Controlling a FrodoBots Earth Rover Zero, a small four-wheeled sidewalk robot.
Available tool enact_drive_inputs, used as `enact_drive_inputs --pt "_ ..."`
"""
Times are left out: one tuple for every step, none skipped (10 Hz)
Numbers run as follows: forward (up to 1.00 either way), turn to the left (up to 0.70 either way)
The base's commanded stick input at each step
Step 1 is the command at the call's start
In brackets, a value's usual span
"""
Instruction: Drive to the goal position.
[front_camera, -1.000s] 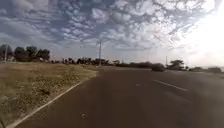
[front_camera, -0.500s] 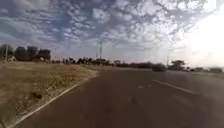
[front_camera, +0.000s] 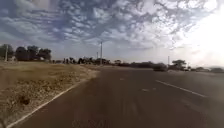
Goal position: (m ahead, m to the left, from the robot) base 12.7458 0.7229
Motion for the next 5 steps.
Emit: enact_drive_inputs --pt "0.6 0.0" --pt "0.6 0.0" --pt "0.6 0.0" --pt "0.6 0.0" --pt "0.6 0.0"
